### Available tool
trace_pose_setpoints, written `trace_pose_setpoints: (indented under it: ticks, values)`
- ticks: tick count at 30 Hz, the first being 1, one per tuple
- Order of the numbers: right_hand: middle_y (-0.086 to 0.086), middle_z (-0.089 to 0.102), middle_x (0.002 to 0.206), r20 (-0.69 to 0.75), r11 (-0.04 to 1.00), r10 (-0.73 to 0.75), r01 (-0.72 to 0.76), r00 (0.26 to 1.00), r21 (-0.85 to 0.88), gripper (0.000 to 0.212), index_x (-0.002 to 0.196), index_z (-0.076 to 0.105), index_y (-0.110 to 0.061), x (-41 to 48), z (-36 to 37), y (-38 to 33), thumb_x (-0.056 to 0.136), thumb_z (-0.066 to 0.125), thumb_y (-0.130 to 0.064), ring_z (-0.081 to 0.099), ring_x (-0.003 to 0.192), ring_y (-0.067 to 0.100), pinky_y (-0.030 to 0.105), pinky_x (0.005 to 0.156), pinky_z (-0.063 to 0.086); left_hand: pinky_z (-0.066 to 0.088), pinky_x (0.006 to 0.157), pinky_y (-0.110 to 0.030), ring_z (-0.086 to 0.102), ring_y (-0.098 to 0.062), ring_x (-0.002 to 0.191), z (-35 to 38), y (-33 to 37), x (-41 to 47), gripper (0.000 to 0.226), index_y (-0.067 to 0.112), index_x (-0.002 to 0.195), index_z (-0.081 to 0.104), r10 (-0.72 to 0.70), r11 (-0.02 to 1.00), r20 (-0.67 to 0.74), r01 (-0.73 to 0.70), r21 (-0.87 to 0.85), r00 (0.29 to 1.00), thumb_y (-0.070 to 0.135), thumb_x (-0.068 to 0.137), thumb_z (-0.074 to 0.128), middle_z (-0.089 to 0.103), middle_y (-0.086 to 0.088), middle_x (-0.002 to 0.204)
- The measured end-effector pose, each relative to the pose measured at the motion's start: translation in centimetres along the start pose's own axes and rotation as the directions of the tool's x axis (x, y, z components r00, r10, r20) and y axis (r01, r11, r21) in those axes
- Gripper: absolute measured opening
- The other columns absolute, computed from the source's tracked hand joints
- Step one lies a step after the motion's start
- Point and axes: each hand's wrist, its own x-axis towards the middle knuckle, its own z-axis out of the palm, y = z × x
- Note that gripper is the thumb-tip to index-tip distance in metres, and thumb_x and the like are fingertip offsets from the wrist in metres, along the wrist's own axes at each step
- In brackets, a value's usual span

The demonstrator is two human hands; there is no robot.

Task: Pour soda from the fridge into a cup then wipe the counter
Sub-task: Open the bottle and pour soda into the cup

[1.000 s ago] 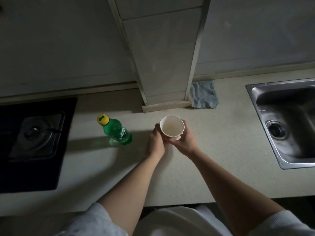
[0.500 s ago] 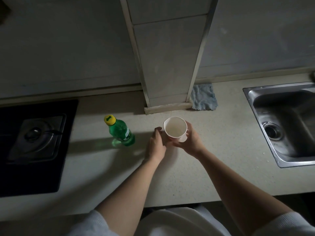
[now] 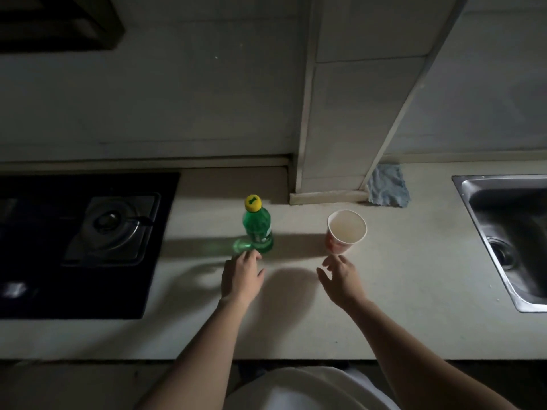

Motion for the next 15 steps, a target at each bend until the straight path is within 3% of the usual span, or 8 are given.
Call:
trace_pose_setpoints:
  ticks: [4,8,12,15]
  values:
    - [0.003,0.065,0.089,0.052,0.974,-0.156,0.162,0.986,-0.156,0.014,0.091,0.064,-0.017,1.9,0.6,-4.3,0.087,0.063,-0.03,0.062,0.079,0.023,0.03,0.063,0.047,0.047,0.091,-0.035,0.059,-0.024,0.109,-1.4,-2.4,0.5,0.046,0.021,0.117,0.057,-0.049,0.992,-0.008,0.05,0.115,0.999,0.044,0.08,0.073,0.065,-0.001,0.116]
    - [0.006,0.063,0.087,0.072,0.946,-0.229,0.239,0.971,-0.22,0.014,0.089,0.06,-0.013,3.4,0.5,-7.4,0.091,0.054,-0.025,0.062,0.078,0.026,0.034,0.062,0.05,0.05,0.093,-0.035,0.06,-0.026,0.112,-3.1,-2.8,1.8,0.076,0.018,0.134,0.045,-0.046,0.995,-0.027,0.048,0.092,0.999,0.047,0.073,0.08,0.062,-0.006,0.123]
    - [0.008,0.061,0.086,-0.018,0.96,-0.237,0.231,0.971,-0.161,0.015,0.092,0.058,-0.011,4.7,-1.4,-10.4,0.097,0.05,-0.023,0.062,0.067,0.028,0.03,0.051,0.041,0.052,0.096,-0.037,0.057,-0.026,0.122,-4.2,-2.2,3.6,0.107,0.024,0.148,0.029,-0.011,0.977,0.006,0.012,-0.211,1.0,0.047,0.063,0.088,0.052,-0.006,0.142]
    - [0.01,0.065,0.097,-0.121,0.977,-0.213,0.214,0.969,-0.003,0.022,0.104,0.058,-0.013,5.4,-3.7,-13.8,0.101,0.045,-0.03,0.063,0.074,0.026,0.027,0.056,0.041,0.048,0.096,-0.033,0.054,-0.02,0.121,-4.8,-1.1,4.5,0.106,0.029,0.146,0.028,0.031,0.874,0.018,-0.018,-0.486,0.999,0.047,0.061,0.089,0.051,0.002,0.142]
